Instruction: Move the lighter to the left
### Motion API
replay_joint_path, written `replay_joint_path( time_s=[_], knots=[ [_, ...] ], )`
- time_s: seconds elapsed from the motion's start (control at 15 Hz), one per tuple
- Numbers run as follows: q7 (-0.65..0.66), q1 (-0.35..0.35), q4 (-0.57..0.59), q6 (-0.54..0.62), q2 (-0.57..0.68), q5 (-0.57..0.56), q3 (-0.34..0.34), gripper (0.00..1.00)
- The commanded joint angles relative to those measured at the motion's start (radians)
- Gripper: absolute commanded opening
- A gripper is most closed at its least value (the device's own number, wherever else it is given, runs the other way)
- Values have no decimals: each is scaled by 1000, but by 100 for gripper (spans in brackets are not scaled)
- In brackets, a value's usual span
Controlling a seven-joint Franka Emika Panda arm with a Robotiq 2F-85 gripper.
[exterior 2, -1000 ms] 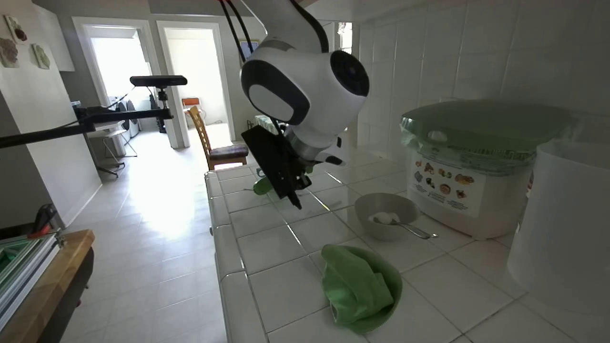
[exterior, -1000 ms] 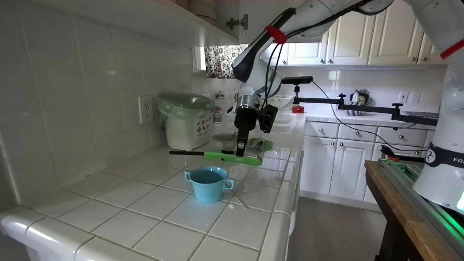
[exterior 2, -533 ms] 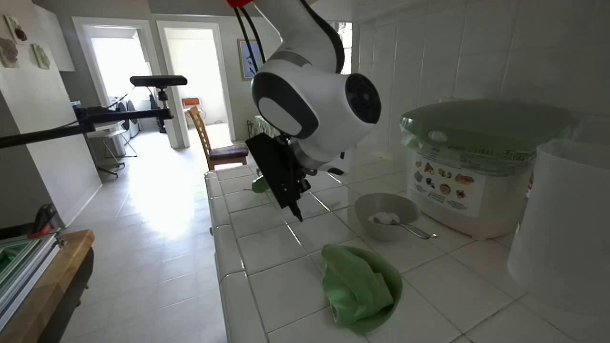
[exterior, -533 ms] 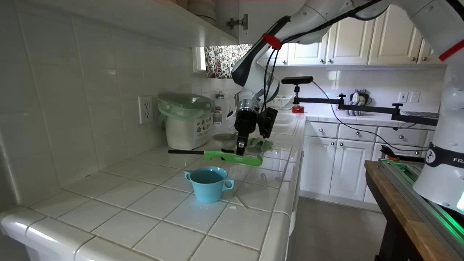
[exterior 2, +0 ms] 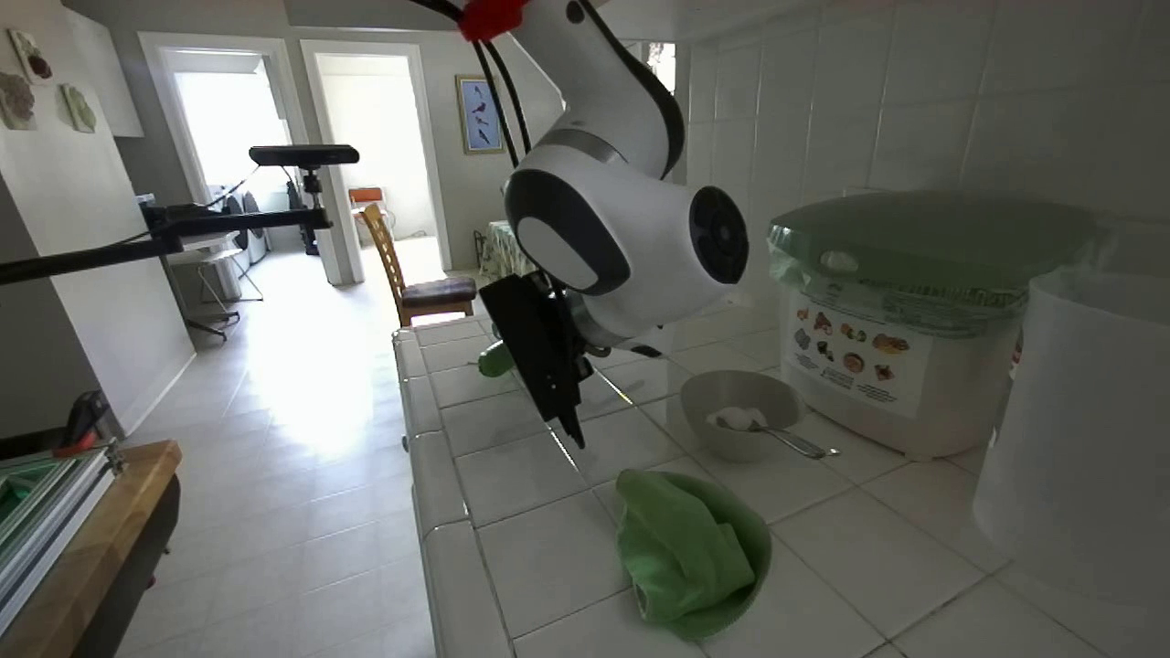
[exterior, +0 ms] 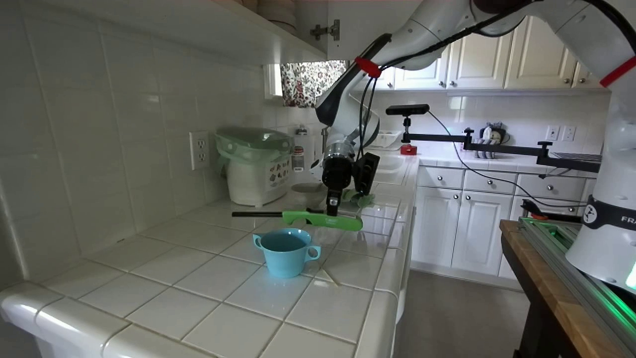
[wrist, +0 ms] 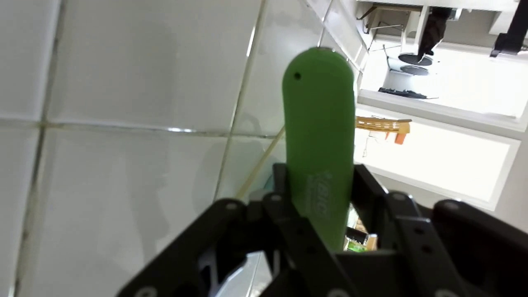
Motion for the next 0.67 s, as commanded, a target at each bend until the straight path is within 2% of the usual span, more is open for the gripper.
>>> replay_joint_path(
  time_s=[0.0,0.27,0.6],
  knots=[
    [-18,17,55,-71,38,31,-26,16],
    [-1,19,82,-131,60,30,-34,16],
    [18,34,98,-141,75,26,-51,16]
  ],
)
